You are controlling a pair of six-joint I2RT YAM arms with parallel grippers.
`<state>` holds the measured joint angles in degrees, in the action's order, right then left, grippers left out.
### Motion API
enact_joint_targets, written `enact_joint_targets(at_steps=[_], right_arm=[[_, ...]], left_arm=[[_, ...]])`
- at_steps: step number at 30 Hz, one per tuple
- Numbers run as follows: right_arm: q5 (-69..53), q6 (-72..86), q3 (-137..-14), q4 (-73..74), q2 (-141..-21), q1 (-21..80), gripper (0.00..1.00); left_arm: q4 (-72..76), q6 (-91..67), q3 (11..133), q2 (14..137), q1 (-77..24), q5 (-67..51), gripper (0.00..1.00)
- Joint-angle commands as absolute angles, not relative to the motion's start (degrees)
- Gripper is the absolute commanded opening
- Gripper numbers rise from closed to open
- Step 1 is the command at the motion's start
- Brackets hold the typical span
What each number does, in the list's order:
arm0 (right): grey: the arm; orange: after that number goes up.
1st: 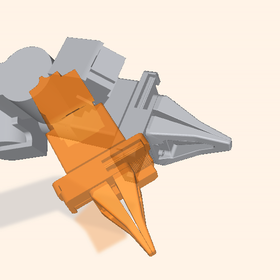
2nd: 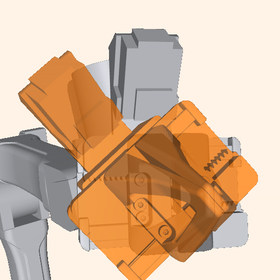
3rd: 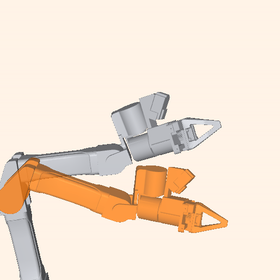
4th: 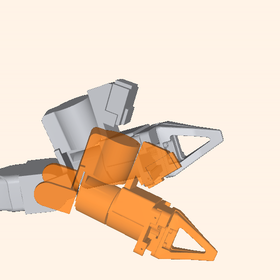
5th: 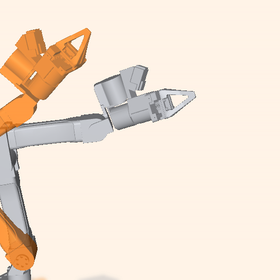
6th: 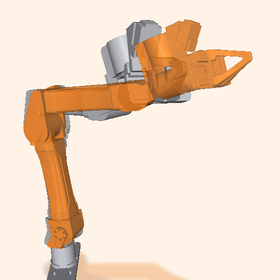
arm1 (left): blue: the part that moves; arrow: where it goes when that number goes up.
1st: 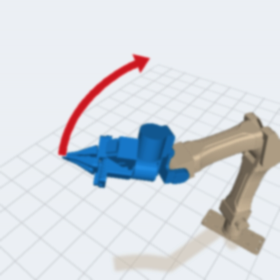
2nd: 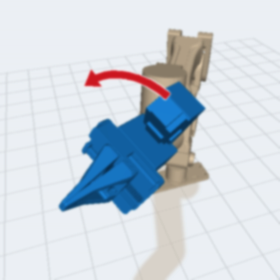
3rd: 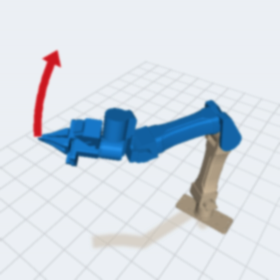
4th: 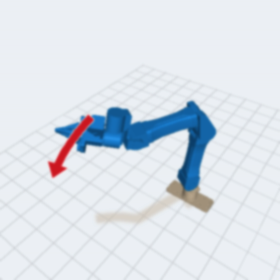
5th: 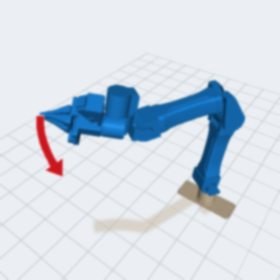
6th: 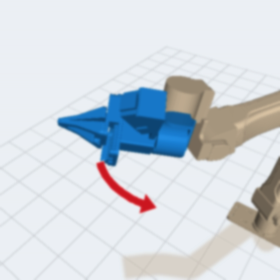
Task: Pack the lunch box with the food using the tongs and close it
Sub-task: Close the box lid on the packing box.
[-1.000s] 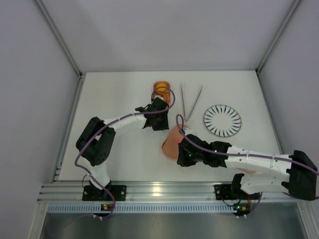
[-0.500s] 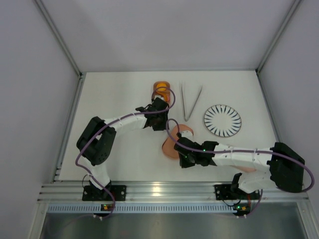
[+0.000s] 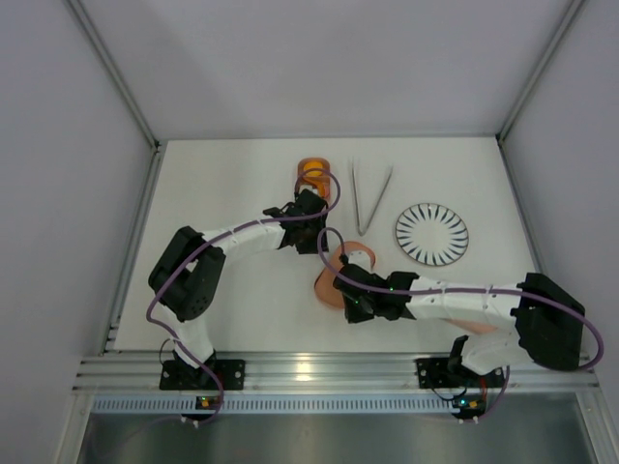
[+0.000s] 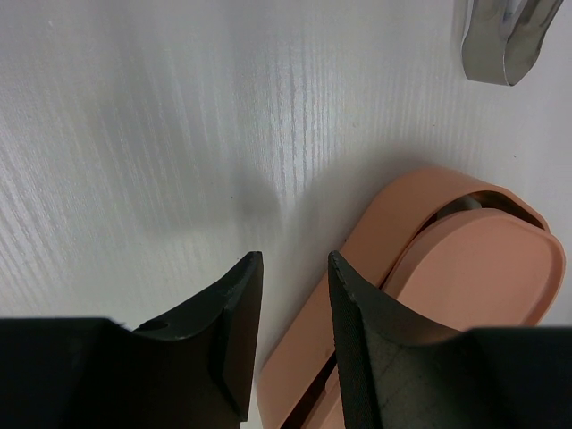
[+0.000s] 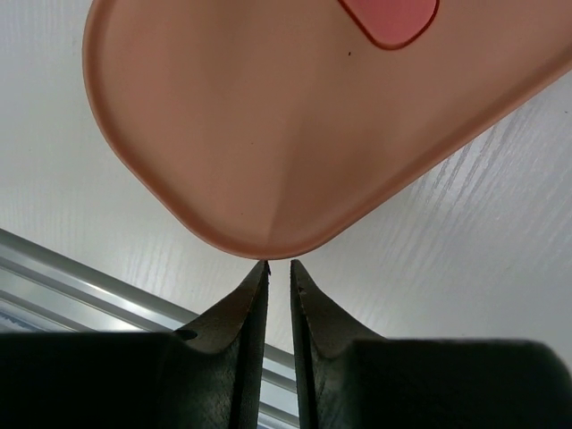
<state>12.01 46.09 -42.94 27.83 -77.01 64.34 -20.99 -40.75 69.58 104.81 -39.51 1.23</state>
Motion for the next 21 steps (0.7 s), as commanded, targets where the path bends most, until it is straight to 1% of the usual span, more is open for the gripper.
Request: enact_joint_targets(at_steps=[1,12,21], right_arm=[[13.3,45.7,-45.4,24.9,-77.4,63.8,0.15],[13.4,45.3,-46.1,22.7,-79.1,61.8,0.15],[15.4,44.9,-48.2,23.7,-79.4,61.3,0.16]], left_arm=[[-19.7,-40.5,70.9,105.0,-39.3,0.9,0.40],[-19.3,-40.6,69.9,104.6,-39.3,0.7,0.40],[-19.2,-40.6,69.7,104.5,-39.4,0.7,0.40]])
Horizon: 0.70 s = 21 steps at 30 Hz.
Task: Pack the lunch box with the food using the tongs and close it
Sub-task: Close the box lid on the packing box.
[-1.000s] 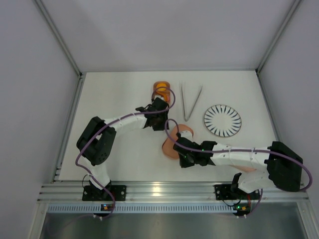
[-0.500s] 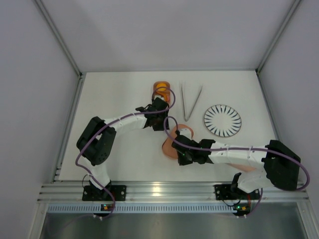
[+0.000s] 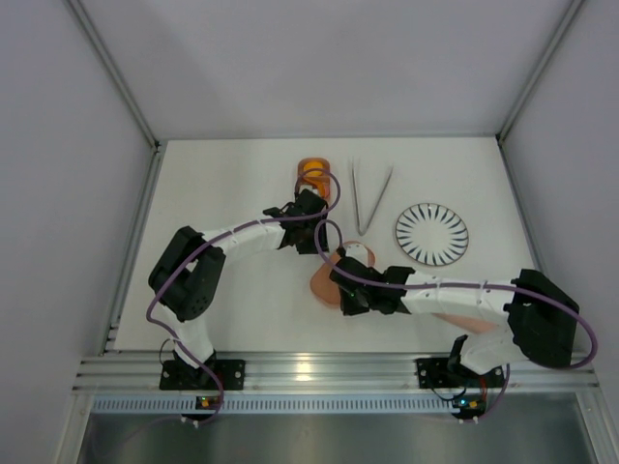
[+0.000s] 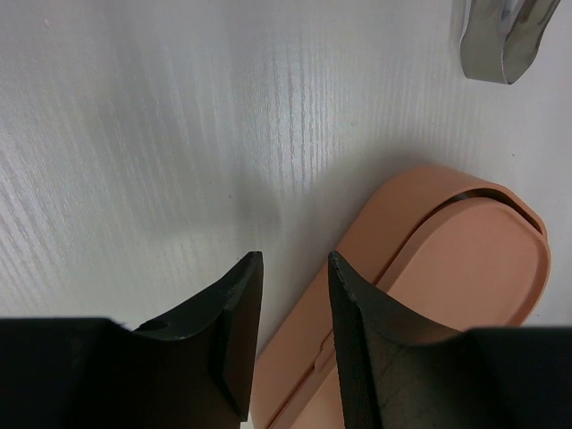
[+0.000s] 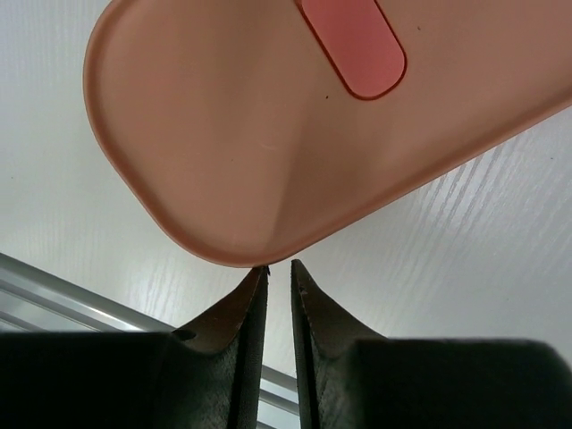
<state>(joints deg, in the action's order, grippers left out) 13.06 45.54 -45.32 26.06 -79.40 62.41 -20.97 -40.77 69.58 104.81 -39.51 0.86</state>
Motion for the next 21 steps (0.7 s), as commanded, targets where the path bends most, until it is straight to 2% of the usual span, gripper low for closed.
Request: enact_joint_targets(at_steps=[1,6,14,19,21], right_arm=[[15.6,44.8,-48.2,23.8,-79.3,61.2,0.16],[16.0,44.8,-48.4,25.0,-79.3,60.8,0.16],[19.0,45.0,-48.3,32.9,-69.4,60.8,0.18],[26.6,45.3,-50.6,39.3,-64.6,59.2,0.32],[25.3,42.7,-50.0,37.3,-64.4,54.6,0.32]], left_arm=[[-19.2,-40.6,69.6,104.4,-39.3,0.7,0.40],[-19.2,-40.6,69.4,104.3,-39.3,0.7,0.40],[-19.5,-40.7,69.2,103.8,-39.4,2.1,0.40],[-19.6,-42.3,67.9,102.2,-38.9,5.5,0.41],[-19.6,-43.4,67.2,100.4,-38.5,7.5,0.41]])
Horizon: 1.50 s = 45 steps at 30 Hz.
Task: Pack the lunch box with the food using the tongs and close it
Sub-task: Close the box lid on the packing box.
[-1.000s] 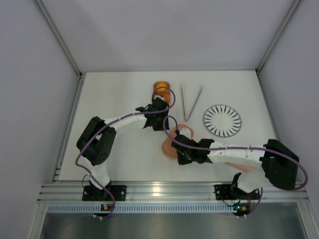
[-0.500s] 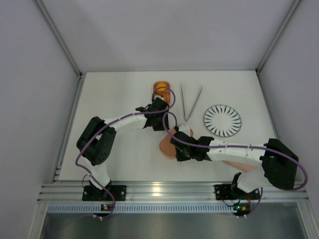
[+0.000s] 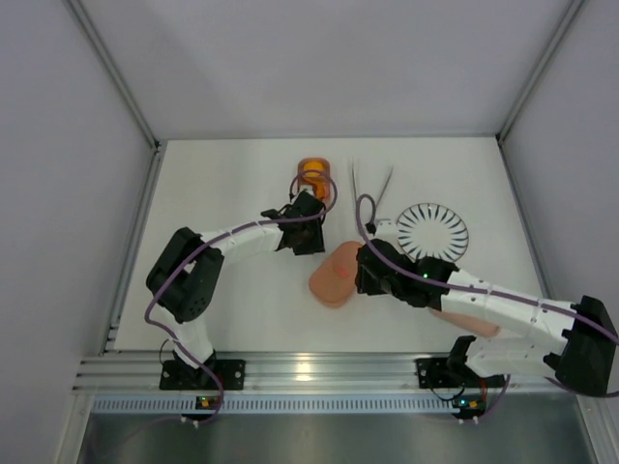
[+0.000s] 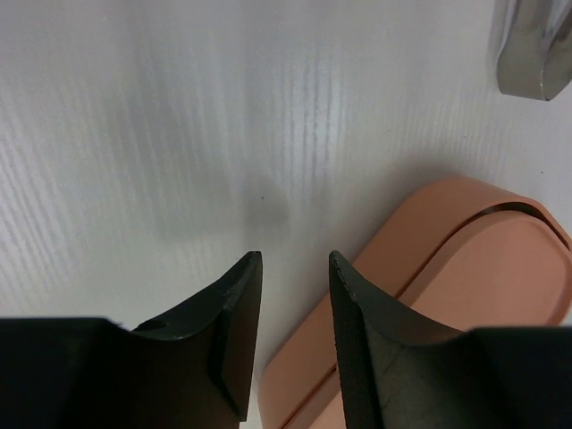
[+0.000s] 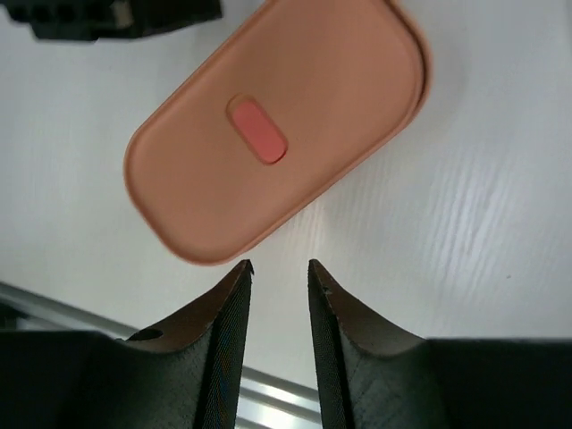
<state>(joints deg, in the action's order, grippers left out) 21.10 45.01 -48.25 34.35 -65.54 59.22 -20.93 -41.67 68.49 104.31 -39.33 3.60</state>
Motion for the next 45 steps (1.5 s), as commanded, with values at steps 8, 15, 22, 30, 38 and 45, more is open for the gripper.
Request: enact_joint_targets(at_steps=[8,15,22,30,38,45], right_arm=[[19.9,32.8,-51.2,28.9,-71.0,38.7,0.35],[10.6,29.6,-52.0,20.9,-77.9,32.9,0.38],[7.6,29.4,-52.7,17.8,-80.2,30.5,0.41],[12.6,31.2,-56.5,19.8,-86.3,28.0,0.41],[10.4,31.1,-59.8,18.8,-93.3,27.7,0.34],[9.4,30.5,-60.1,17.8,-97.3,27.8,0.32]], left_arm=[[-21.1,-45.5,63.4,92.8,-36.0,13.9,0.42],[-24.4,-46.2,58.2,85.4,-36.1,13.4,0.41],[-26.1,-49.1,51.7,77.2,-38.8,11.0,0.41],[-27.6,-55.7,48.5,75.3,-48.5,14.3,0.36],[-26.5,-65.5,41.3,72.7,-53.7,17.6,0.15],[-19.3,-67.5,39.9,77.3,-55.4,16.7,0.13]])
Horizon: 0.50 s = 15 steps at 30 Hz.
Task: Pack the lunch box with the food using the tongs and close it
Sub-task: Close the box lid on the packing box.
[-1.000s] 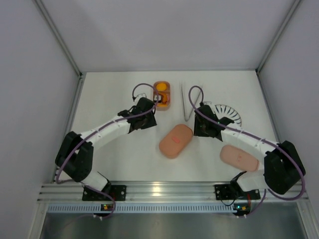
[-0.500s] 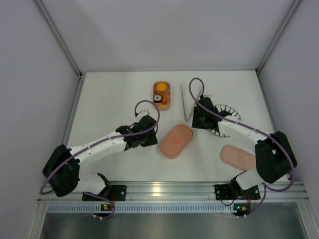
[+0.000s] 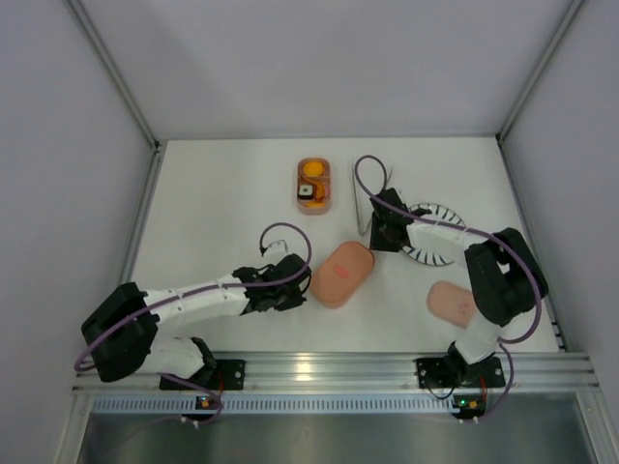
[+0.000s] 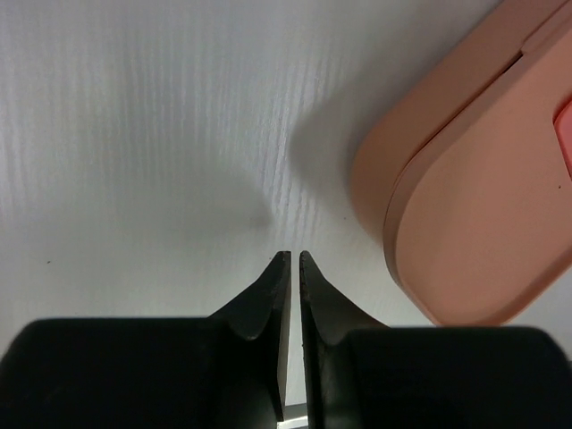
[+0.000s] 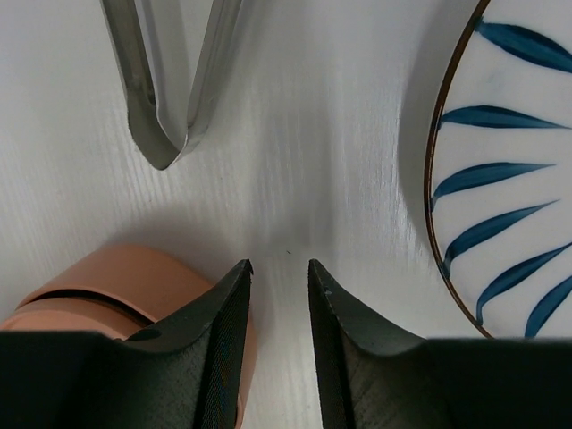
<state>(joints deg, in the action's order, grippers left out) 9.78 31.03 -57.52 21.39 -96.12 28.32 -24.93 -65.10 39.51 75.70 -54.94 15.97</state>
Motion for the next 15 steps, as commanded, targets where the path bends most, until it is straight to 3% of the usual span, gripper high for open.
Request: enact_joint_targets(at_steps=[1,15], right_arm=[[9.3,30.3,-60.3,17.6,-97.7,27.7,0.32],[6.4,29.7,-59.2,16.1,-97.7,27.7,0.30]], left_arm=[[-18.0,-67.3,40.6,79.1,-55.3,16.4,0.12],[-15.7,-64.3,48.2,89.6,-55.7,16.2,0.13]])
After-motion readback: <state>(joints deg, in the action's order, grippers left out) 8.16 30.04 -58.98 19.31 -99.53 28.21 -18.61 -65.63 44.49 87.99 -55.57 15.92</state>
